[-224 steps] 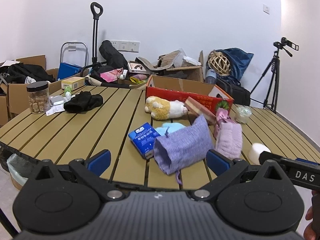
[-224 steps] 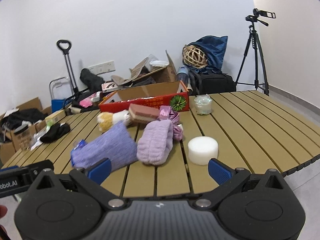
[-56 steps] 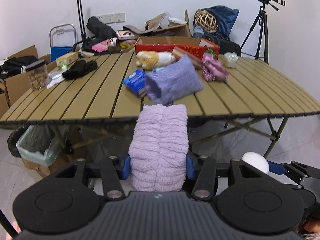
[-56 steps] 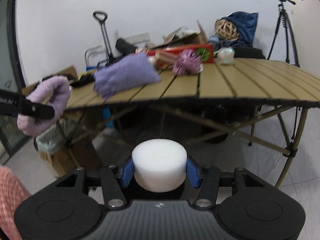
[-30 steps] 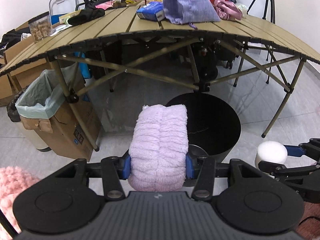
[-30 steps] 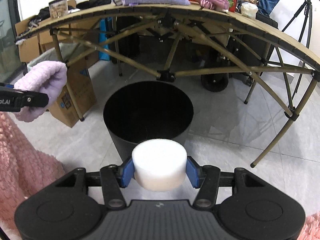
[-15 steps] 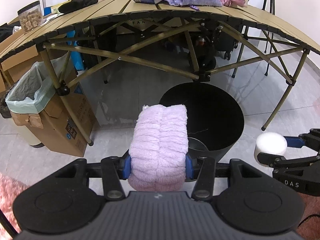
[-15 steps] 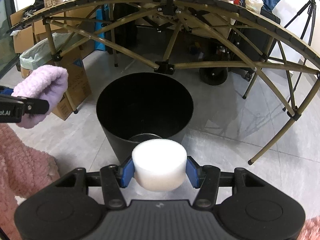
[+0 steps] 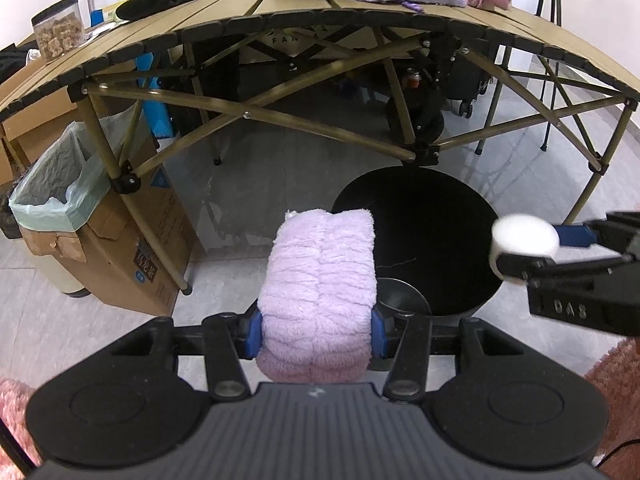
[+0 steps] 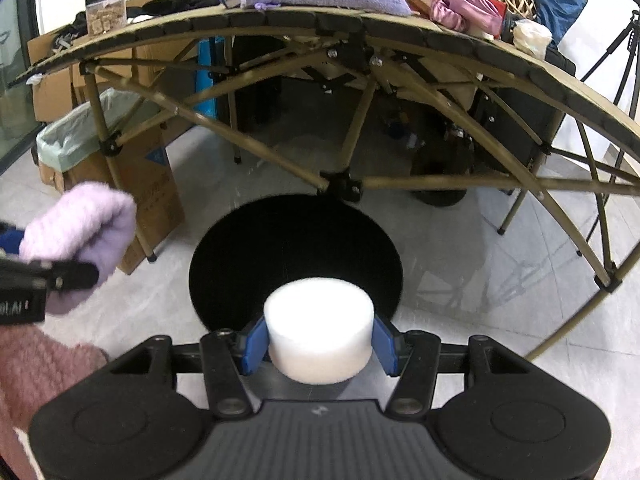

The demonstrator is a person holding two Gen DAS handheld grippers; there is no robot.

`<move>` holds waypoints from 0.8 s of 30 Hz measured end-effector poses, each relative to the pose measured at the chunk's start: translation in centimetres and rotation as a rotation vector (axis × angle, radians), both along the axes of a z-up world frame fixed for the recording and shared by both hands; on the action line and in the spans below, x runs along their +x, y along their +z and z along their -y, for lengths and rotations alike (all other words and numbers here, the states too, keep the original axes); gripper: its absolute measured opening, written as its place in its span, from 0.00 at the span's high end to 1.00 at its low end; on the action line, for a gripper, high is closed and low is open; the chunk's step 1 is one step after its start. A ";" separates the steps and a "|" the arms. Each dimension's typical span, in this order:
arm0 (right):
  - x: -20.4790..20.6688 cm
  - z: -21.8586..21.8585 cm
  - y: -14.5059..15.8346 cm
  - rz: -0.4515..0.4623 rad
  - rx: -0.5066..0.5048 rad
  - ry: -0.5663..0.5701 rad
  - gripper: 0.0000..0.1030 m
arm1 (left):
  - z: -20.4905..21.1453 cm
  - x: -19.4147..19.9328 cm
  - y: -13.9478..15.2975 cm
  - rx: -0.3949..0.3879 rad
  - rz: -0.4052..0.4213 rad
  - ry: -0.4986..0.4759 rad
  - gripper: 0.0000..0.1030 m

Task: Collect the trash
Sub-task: 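Carry the foam cylinder and sock down over the black trash bin, then open the right gripper to drop the foam cylinder into the bin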

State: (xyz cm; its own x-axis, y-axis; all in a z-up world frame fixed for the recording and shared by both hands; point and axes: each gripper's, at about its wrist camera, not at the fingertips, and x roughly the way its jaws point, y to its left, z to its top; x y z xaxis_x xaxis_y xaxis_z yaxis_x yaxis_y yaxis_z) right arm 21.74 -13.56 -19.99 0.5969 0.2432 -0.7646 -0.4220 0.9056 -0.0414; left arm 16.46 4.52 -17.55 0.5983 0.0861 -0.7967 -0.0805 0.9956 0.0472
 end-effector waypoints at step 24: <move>5.6 -3.3 -2.0 0.020 0.024 0.023 0.31 | -1.0 1.8 -0.6 0.014 -0.010 0.044 0.51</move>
State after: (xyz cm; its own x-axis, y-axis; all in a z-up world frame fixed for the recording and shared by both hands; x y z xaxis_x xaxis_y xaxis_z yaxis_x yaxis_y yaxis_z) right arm 27.36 -10.27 -22.03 0.6059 0.2753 -0.7464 -0.4418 0.8967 -0.0279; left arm 18.23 5.56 -18.12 0.5858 0.1237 -0.8010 -0.1238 0.9903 0.0624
